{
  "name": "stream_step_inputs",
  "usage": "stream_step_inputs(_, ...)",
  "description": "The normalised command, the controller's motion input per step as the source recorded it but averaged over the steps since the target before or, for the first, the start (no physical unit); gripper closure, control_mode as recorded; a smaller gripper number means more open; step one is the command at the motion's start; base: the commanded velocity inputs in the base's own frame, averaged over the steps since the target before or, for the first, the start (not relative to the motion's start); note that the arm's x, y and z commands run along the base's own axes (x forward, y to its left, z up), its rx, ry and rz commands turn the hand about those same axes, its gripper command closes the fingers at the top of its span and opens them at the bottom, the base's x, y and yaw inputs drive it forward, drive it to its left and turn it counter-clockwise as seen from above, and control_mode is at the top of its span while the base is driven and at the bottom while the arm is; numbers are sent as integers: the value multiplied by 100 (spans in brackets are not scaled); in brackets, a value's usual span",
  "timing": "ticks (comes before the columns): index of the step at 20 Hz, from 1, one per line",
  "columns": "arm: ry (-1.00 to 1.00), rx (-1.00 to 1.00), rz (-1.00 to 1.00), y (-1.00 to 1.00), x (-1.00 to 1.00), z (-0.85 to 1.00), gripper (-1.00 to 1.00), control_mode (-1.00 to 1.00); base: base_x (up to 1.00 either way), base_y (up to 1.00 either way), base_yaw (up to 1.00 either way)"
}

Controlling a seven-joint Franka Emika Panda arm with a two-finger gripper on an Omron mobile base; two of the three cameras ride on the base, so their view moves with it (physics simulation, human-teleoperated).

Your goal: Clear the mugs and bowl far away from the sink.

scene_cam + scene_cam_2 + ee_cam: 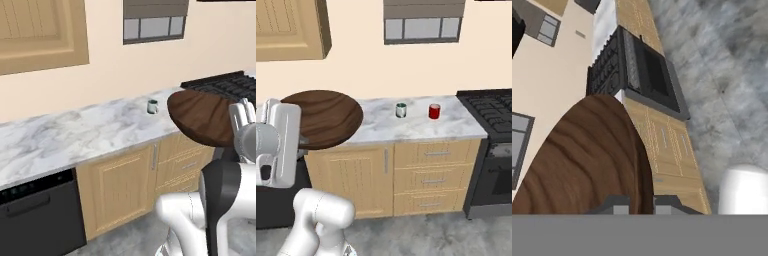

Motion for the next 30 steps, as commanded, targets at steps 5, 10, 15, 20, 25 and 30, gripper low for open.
stream_step_inputs(5,0,0,0,0,0,0,100,100,50,-72,30)
stream_step_inputs(10,0,0,0,0,0,0,100,100,58,-3,22)
stream_step_inputs(15,0,0,0,0,0,0,100,100,40,7,30)
stream_step_inputs(20,0,0,0,0,0,0,100,100,2,-22,42)
stream_step_inputs(25,0,0,0,0,0,0,100,100,33,-35,39)
stream_step_inputs(30,0,0,0,0,0,0,100,100,72,-40,16)
